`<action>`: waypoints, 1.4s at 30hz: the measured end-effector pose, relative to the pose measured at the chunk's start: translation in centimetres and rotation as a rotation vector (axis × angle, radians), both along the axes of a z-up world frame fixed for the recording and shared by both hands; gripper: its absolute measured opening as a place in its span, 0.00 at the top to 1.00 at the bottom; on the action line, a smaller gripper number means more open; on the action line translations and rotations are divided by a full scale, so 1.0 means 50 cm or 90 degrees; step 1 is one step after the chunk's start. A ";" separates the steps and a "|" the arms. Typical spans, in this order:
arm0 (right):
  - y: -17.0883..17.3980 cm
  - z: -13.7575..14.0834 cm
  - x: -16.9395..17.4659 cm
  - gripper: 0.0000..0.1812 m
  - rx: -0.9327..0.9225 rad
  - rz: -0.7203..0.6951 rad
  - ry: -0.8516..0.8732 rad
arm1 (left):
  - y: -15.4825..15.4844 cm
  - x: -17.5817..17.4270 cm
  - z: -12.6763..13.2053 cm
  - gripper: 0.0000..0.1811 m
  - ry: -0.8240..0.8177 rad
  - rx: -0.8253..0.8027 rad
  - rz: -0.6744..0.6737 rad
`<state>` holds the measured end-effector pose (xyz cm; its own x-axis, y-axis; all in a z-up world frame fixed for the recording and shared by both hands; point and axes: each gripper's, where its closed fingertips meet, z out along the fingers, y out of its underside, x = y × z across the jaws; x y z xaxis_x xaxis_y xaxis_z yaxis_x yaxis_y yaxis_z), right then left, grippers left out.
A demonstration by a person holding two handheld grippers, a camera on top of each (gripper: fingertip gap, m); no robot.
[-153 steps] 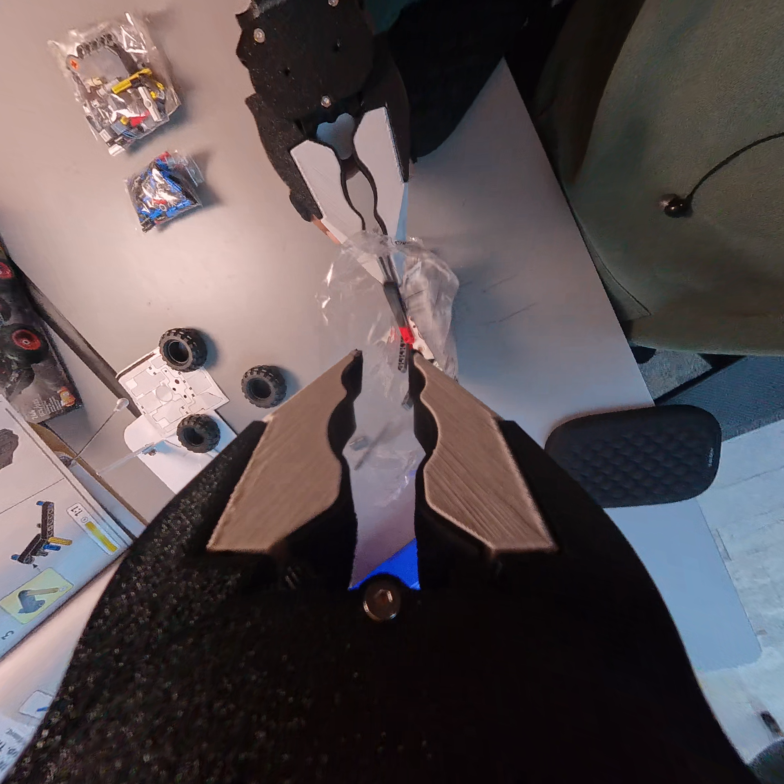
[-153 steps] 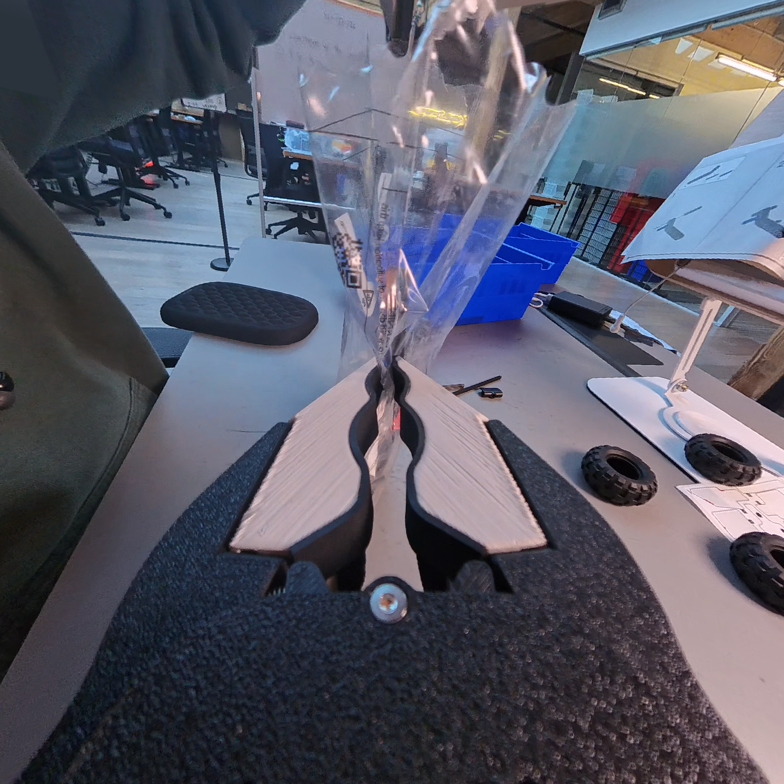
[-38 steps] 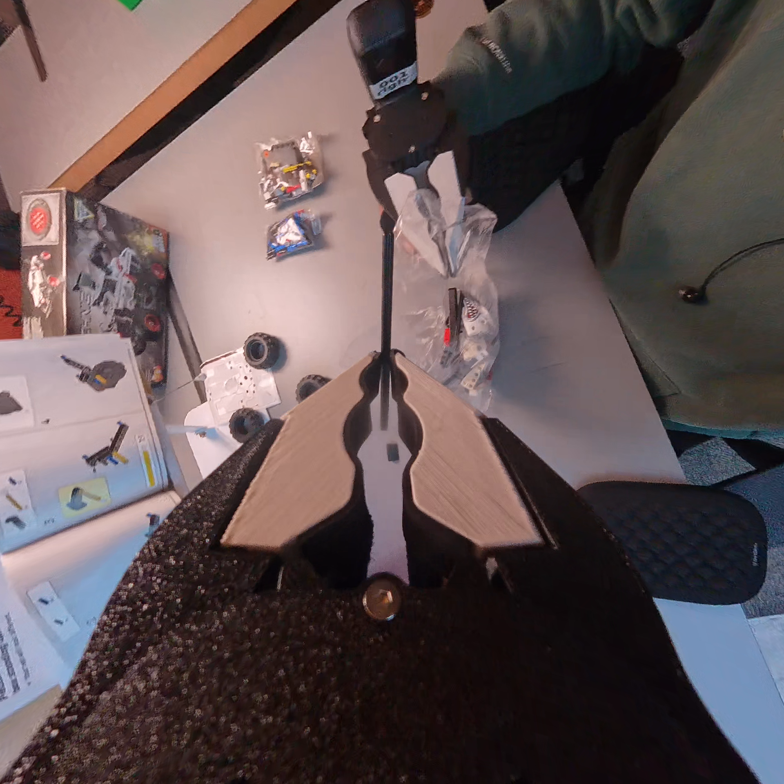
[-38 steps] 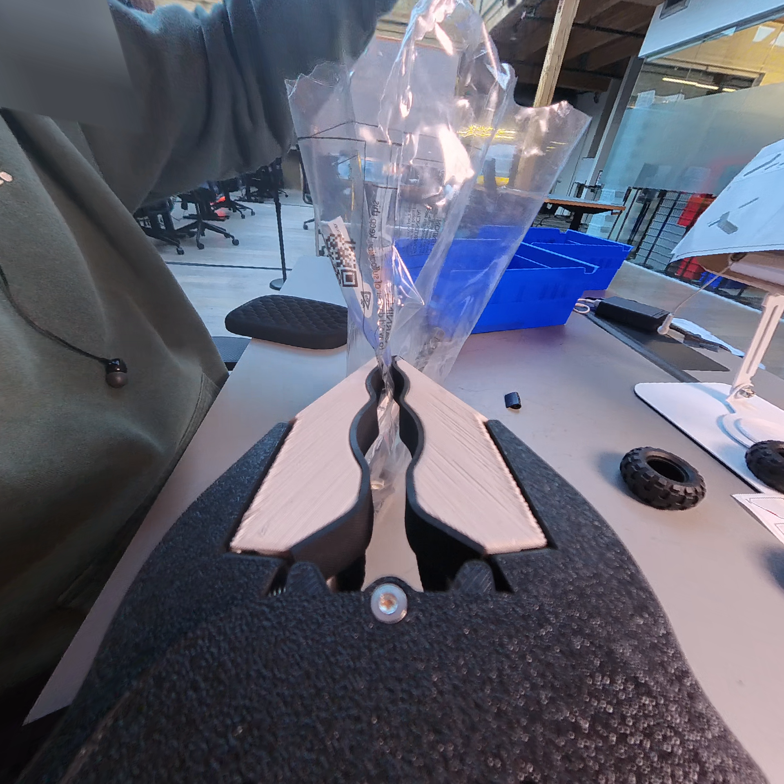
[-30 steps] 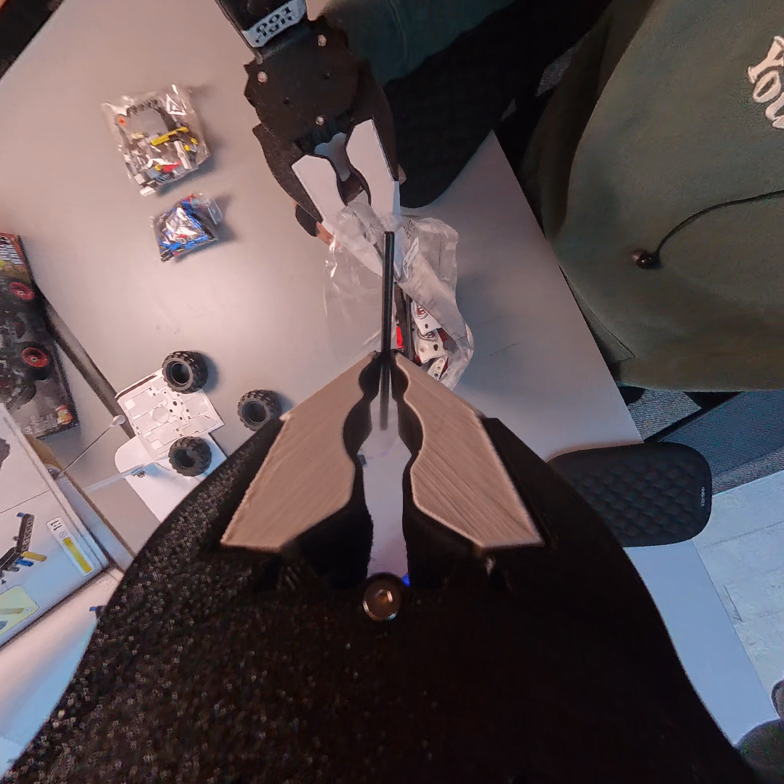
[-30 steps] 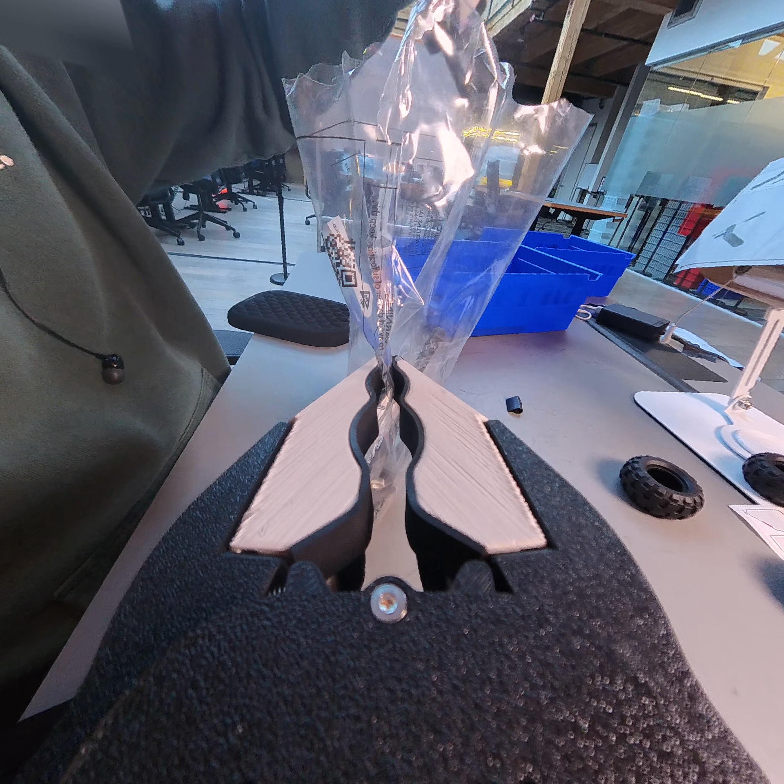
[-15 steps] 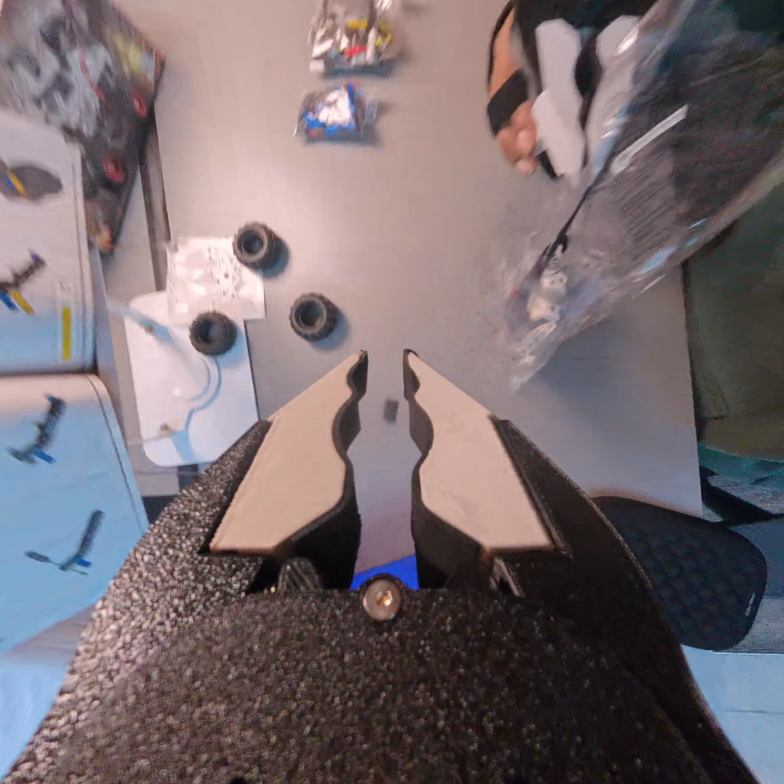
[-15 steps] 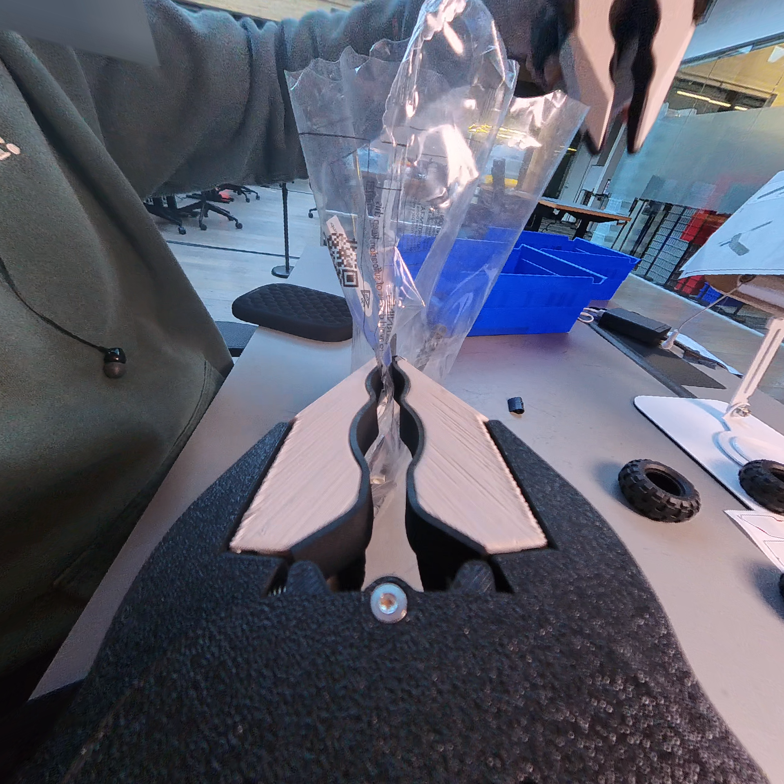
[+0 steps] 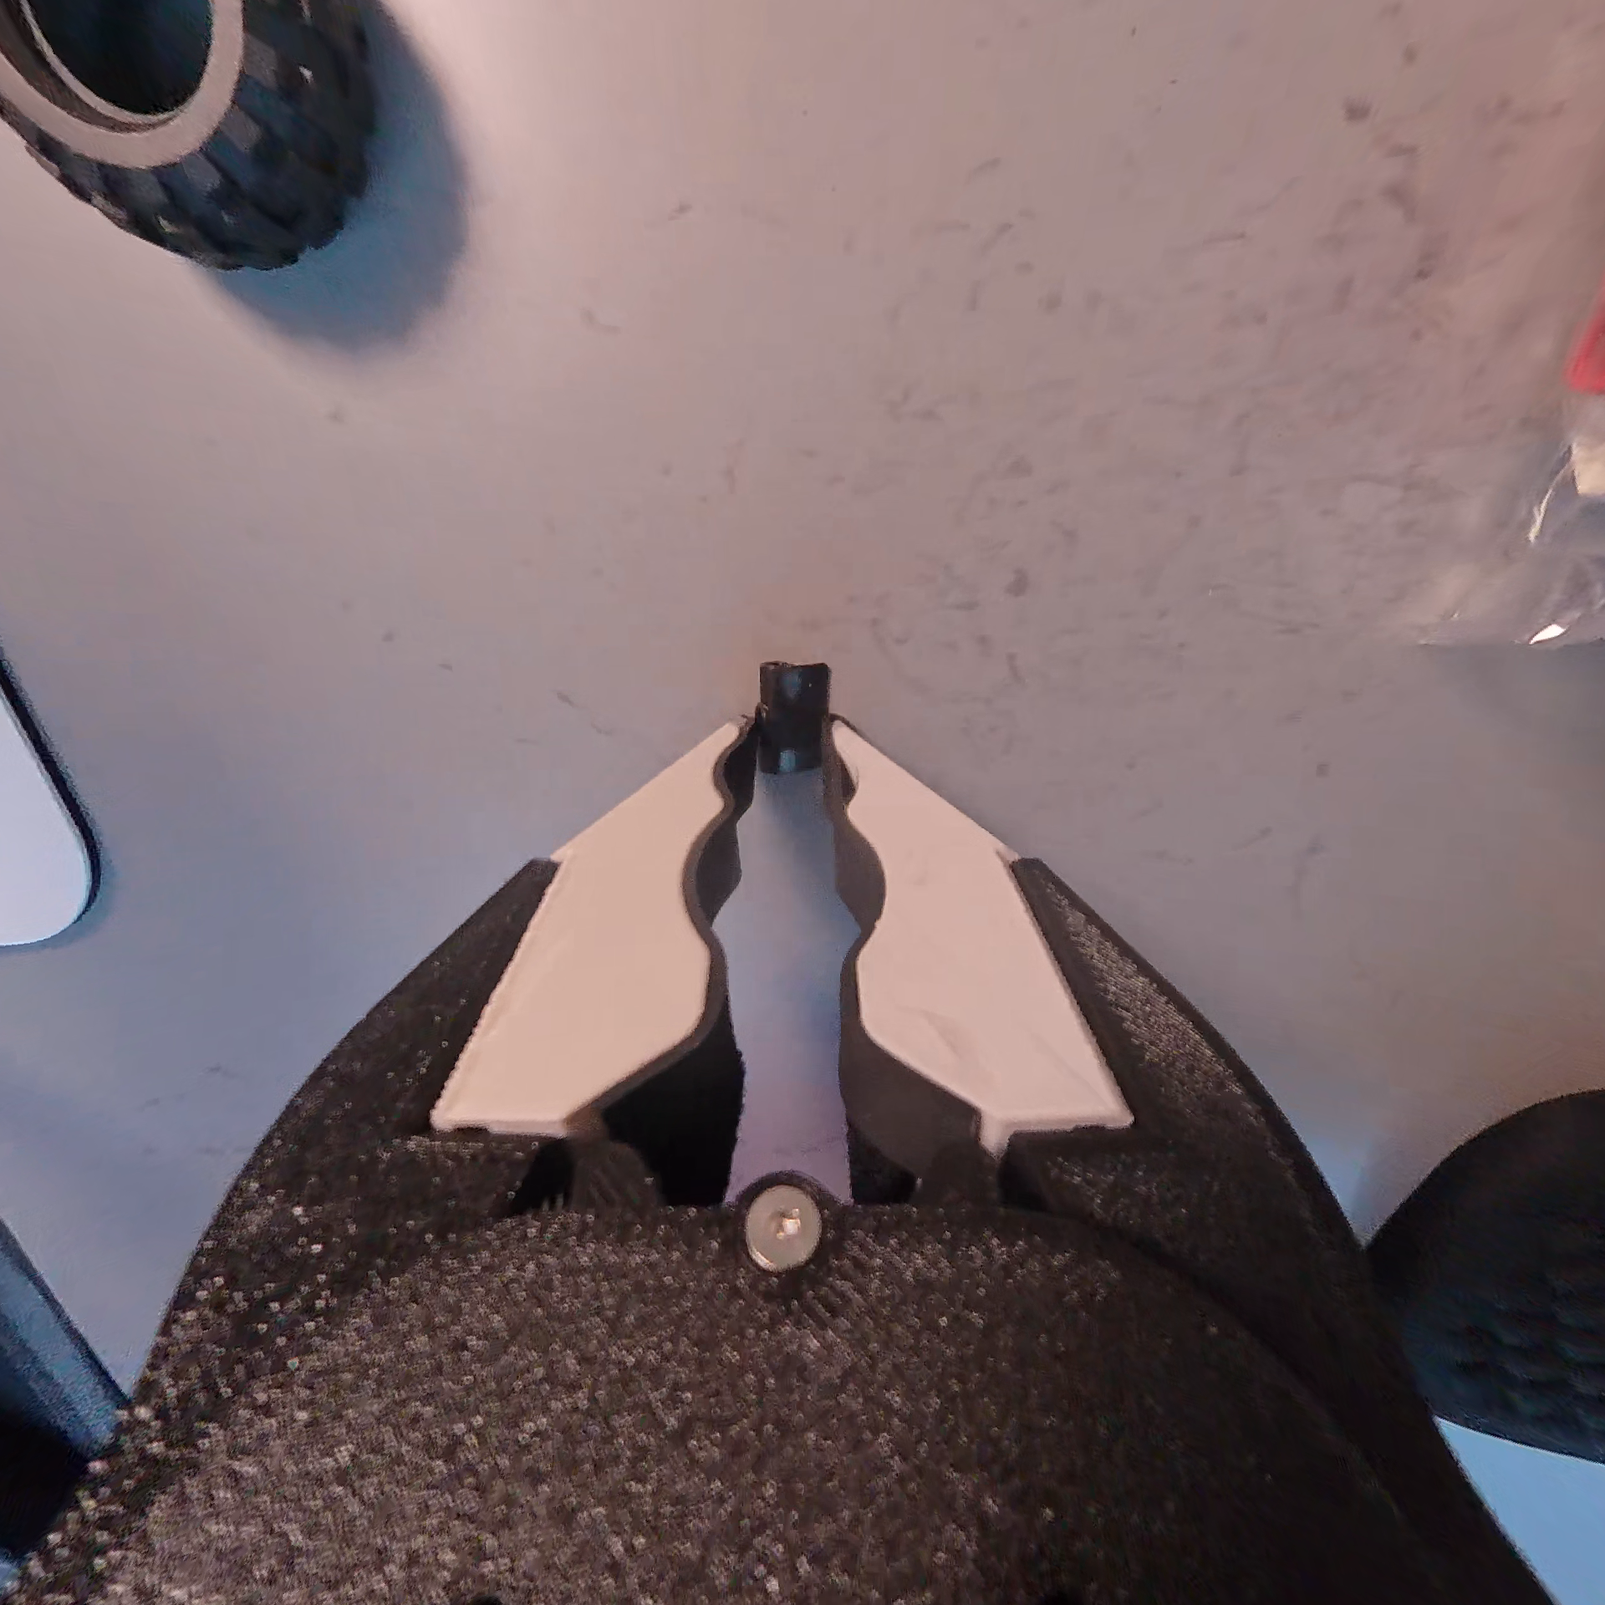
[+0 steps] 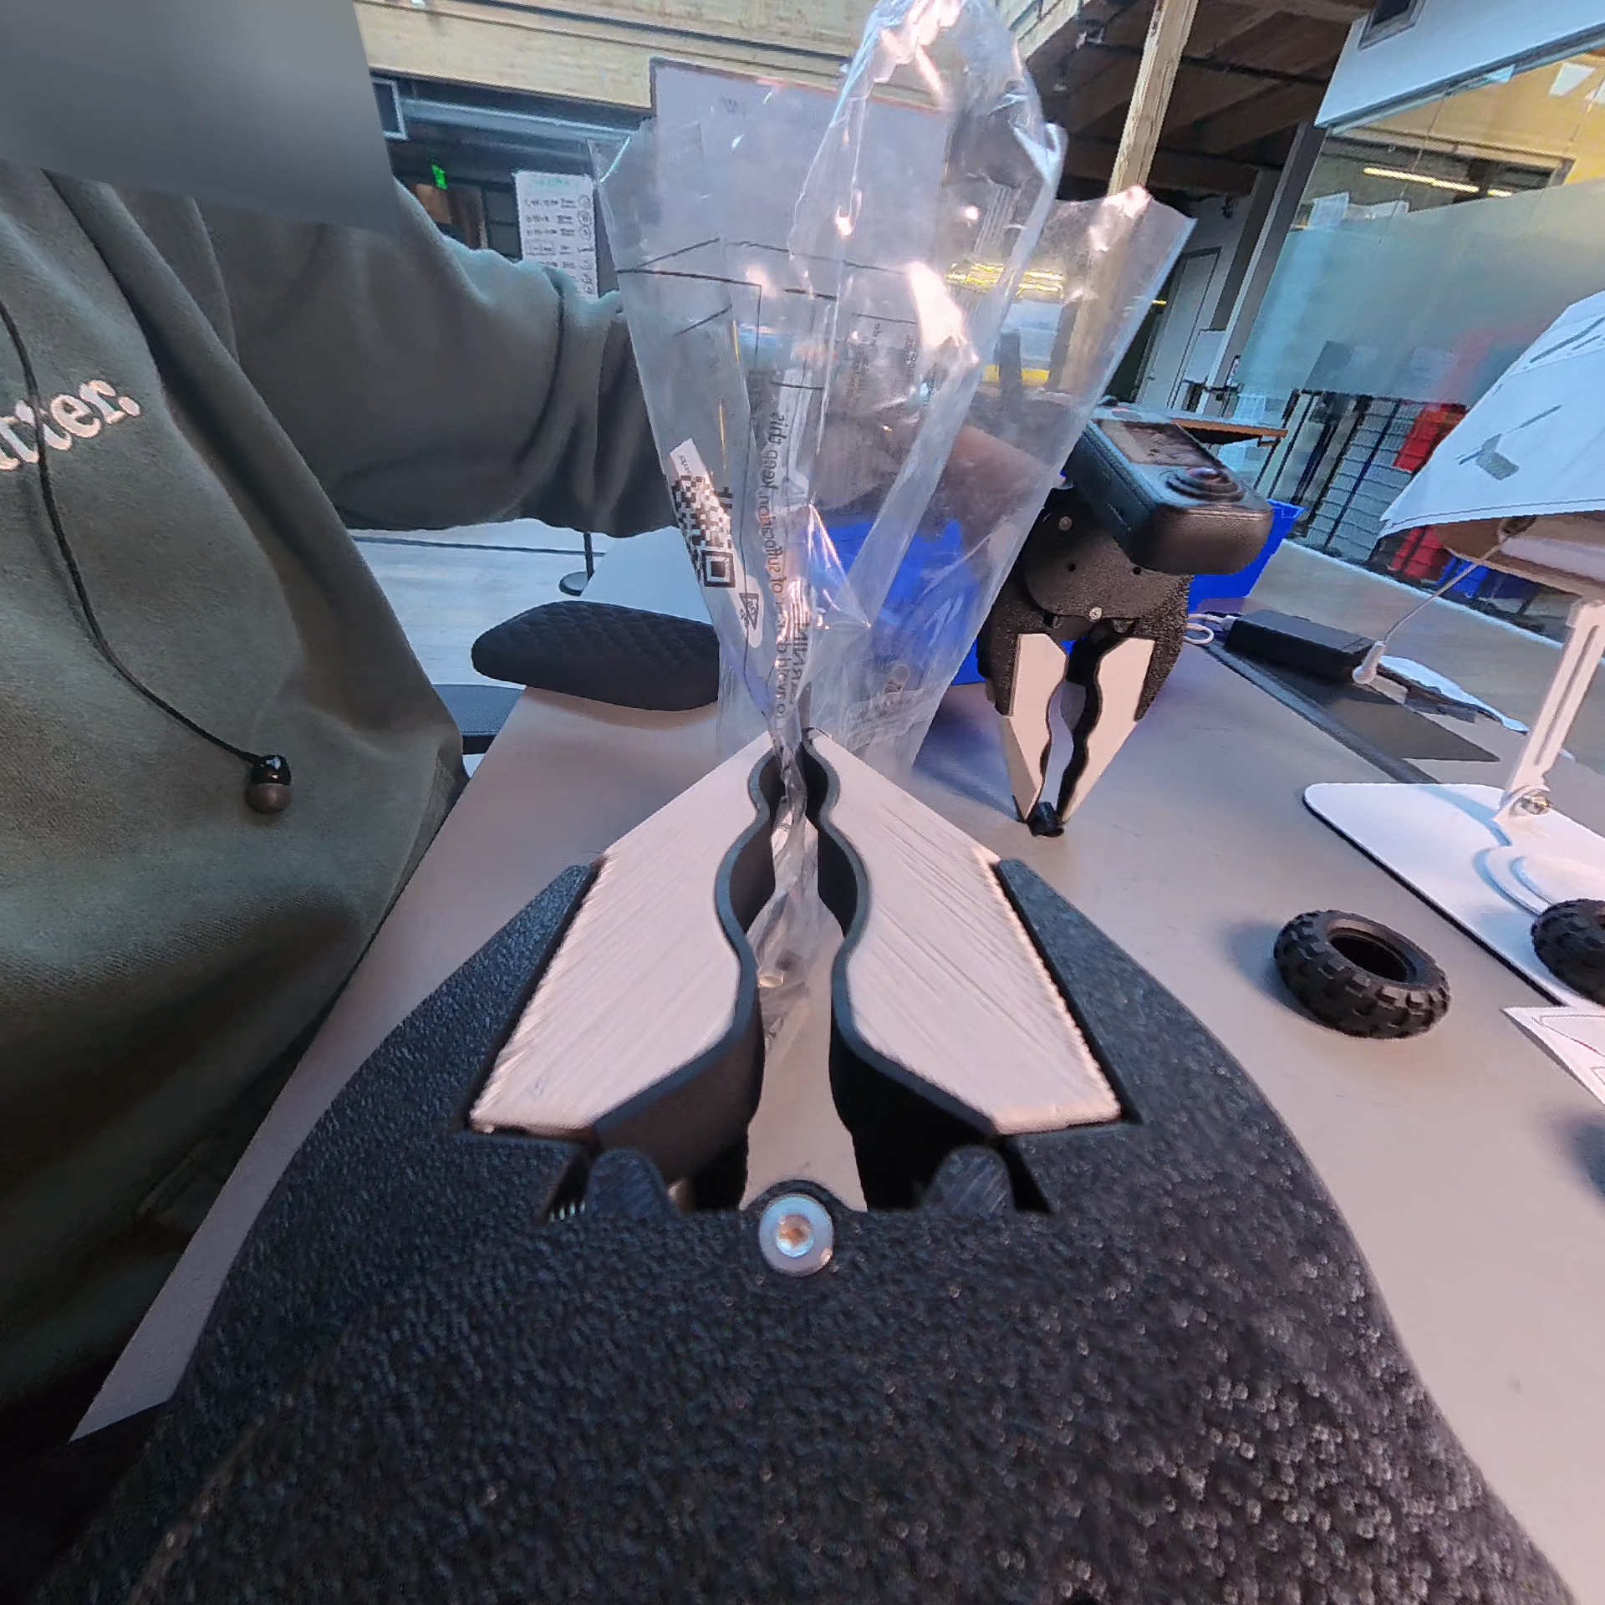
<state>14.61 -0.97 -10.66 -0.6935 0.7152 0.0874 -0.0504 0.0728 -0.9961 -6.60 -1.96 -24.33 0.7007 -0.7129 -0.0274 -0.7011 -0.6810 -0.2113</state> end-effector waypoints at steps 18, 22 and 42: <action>-0.009 0.001 -0.004 1.00 0.010 0.000 0.001 | -0.024 0.253 0.533 0.97 -0.170 0.307 -0.191; -0.009 0.001 -0.004 1.00 0.014 -0.007 0.003 | -0.005 0.309 0.504 0.91 -0.095 0.279 -0.230; -0.027 0.008 0.004 0.97 0.032 0.001 0.018 | -0.102 0.285 0.234 0.68 -0.554 0.338 -0.011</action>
<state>14.78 -2.34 -10.25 -0.6919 0.7078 0.1428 -0.0787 0.1227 -0.9893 7.66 -7.08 -12.63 0.6184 -0.7670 0.1710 -0.1682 -0.3417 -0.9246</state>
